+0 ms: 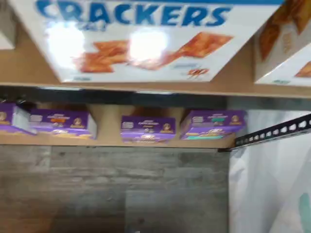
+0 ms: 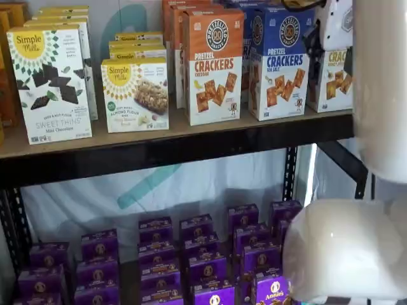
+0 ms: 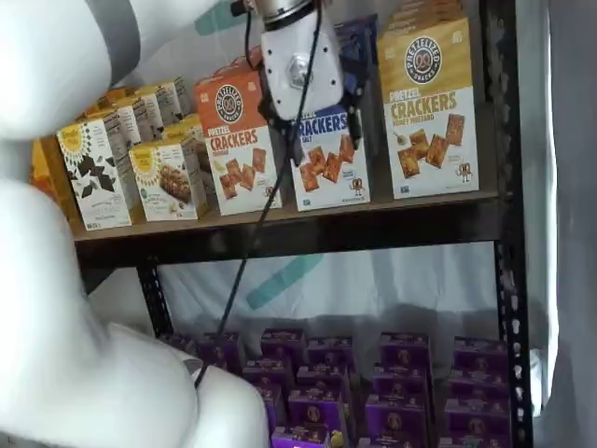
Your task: Retrieve the yellow and white box located on the top shelf, the sixth one from the left
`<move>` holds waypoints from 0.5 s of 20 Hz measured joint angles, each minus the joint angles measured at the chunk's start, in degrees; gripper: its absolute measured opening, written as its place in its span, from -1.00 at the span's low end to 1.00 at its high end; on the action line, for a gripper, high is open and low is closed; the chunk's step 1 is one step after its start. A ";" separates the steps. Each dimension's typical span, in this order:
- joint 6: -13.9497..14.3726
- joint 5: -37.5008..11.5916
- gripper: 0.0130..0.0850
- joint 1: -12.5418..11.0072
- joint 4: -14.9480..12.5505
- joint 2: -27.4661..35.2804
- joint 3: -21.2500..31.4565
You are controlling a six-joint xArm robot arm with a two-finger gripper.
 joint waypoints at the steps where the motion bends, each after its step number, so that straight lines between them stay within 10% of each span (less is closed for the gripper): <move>1: -1.16 -0.93 1.00 -1.25 0.12 0.90 -0.41; 10: -7.16 -4.69 1.00 -7.55 1.93 6.86 -4.42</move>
